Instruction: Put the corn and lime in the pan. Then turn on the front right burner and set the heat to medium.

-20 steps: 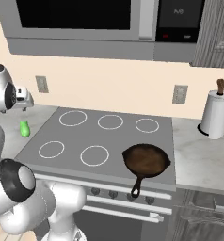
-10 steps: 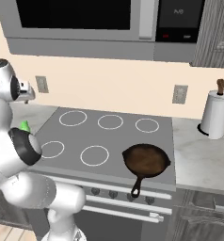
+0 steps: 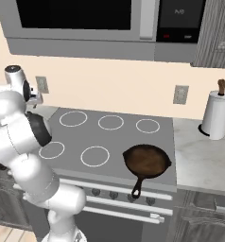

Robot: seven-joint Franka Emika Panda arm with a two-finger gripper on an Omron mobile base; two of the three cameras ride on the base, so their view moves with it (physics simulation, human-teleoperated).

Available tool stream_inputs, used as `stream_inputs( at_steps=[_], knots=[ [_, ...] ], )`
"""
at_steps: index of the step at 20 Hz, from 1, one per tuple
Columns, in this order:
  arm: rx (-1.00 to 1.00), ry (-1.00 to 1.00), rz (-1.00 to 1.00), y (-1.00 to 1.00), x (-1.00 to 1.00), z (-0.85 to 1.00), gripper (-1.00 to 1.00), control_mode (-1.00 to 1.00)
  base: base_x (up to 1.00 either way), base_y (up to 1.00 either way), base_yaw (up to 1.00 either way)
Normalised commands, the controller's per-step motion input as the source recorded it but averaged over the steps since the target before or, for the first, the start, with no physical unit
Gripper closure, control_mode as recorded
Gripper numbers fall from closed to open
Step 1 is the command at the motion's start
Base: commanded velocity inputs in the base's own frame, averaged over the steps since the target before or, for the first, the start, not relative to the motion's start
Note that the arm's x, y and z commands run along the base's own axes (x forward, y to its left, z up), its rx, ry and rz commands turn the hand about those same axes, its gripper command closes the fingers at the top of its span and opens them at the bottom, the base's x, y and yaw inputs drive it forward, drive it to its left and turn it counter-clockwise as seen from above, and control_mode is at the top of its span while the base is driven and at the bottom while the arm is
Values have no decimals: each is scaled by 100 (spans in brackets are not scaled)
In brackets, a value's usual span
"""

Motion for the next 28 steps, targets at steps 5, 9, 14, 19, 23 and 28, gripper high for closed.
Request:
stream_inputs(
  at_steps=[5,9,14,19,23,28],
  knots=[
    [0,9,0,0,38,-53,-100,-100,0,0,0],
    [0,11,0,0,35,-29,-100,-100,0,0,0],
    [0,11,3,21,3,-14,-100,-100,0,0,0],
    [0,5,4,35,-13,0,-100,-100,0,0,0],
    [-6,1,0,31,-2,-6,-100,-100,0,0,0],
    [-8,1,0,29,0,-25,-100,-100,0,0,0]
  ],
)
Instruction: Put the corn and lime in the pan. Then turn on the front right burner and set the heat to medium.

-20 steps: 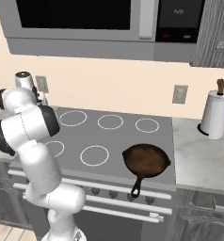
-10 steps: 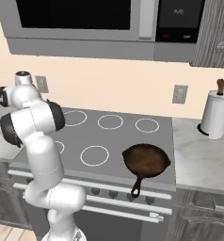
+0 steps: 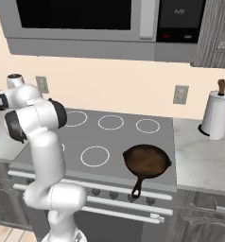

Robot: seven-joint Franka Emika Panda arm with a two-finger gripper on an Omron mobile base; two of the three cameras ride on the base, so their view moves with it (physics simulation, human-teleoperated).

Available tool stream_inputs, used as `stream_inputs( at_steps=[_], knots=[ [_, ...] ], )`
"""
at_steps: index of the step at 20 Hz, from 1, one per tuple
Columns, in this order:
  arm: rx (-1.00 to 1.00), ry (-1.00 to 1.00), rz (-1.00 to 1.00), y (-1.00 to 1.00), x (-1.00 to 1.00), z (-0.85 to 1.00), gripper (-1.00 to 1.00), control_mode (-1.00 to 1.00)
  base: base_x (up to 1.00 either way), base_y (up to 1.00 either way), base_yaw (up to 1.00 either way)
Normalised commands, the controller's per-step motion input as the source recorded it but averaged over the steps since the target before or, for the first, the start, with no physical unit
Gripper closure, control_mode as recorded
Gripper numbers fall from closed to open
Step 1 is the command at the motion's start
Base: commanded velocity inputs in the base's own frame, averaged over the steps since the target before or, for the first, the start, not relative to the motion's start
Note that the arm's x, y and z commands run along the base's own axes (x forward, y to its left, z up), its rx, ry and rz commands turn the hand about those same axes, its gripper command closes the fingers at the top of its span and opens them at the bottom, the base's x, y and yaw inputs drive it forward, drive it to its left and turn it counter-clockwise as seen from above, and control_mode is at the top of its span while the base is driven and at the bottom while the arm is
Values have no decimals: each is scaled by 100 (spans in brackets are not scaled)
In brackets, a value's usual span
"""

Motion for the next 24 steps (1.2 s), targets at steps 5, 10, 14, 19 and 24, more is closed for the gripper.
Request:
stream_inputs(
  at_steps=[5,10,14,19,24],
  knots=[
    [-8,0,0,23,-3,-29,-100,-100,0,0,0],
    [-2,0,0,14,-2,-37,-100,-100,0,0,0],
    [0,0,0,3,0,-51,-100,-100,0,0,0],
    [0,0,0,0,0,-45,-100,-100,0,0,0],
    [0,0,0,0,5,-45,-100,-100,0,0,0]
  ],
)
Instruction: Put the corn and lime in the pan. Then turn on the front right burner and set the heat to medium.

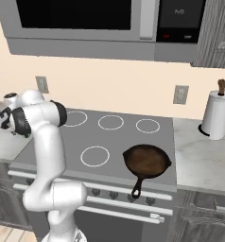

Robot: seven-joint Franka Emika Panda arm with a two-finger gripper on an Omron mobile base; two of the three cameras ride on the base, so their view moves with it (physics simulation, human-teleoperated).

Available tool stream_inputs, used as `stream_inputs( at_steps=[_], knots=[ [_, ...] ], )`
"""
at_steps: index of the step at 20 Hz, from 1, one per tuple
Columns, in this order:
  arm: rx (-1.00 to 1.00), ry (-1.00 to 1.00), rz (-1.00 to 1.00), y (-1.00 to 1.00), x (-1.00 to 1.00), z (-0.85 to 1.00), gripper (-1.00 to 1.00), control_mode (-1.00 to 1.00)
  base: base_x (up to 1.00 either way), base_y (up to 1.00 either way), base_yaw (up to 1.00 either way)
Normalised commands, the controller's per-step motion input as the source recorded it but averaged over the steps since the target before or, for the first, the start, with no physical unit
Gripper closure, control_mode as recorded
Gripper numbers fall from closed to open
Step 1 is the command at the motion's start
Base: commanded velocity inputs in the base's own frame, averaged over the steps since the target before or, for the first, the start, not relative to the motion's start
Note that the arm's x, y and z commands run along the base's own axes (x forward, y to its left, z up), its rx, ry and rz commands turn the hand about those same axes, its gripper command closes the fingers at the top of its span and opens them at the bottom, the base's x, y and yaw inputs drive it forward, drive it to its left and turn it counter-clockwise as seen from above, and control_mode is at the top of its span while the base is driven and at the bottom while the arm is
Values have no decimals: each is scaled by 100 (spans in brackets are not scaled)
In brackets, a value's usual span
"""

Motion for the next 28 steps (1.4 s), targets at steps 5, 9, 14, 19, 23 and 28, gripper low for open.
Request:
stream_inputs(
  at_steps=[5,9,14,19,23,28],
  knots=[
    [0,0,0,0,15,-37,-100,-100,0,0,0],
    [-1,0,0,0,2,-23,-100,-100,0,0,0],
    [0,0,0,0,0,-1,-100,-100,0,0,0],
    [0,0,0,0,0,0,100,-100,0,0,0],
    [0,0,0,0,0,0,100,-100,0,0,0],
    [0,0,0,0,0,2,100,-100,0,0,0]
  ],
)
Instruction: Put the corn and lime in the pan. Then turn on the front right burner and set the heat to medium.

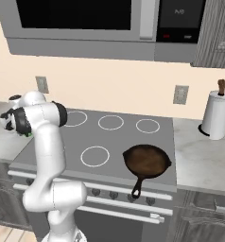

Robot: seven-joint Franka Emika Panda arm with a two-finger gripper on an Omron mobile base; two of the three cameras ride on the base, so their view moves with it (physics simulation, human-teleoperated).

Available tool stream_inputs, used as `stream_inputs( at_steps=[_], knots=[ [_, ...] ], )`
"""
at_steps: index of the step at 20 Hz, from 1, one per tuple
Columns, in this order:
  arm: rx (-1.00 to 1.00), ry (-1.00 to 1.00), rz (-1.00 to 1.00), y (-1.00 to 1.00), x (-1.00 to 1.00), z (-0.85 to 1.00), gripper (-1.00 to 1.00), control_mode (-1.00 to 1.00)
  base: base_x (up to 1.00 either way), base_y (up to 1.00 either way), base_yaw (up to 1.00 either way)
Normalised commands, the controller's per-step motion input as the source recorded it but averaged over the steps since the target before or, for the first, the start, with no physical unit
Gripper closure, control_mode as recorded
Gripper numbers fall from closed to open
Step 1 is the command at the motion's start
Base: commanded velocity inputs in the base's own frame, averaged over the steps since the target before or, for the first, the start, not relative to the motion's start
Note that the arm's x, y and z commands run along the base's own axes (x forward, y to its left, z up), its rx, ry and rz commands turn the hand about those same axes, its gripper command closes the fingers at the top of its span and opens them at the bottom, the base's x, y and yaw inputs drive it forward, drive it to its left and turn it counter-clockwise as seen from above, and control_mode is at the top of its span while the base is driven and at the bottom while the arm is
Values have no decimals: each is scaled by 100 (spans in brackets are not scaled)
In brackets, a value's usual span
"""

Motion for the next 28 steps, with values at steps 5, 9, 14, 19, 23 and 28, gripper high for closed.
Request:
stream_inputs(
  at_steps=[5,9,14,19,23,28],
  knots=[
    [2,-2,-3,-10,-70,51,100,-100,0,0,0],
    [11,-4,-13,-56,-100,68,100,-100,0,0,0],
    [11,-1,-19,-90,-92,55,100,-100,0,0,0],
    [5,0,-29,-100,-42,42,100,-100,0,0,0],
    [6,0,-33,-100,-45,24,100,-100,0,0,0],
    [3,5,-34,-100,-26,16,100,-100,0,0,0]
  ],
)
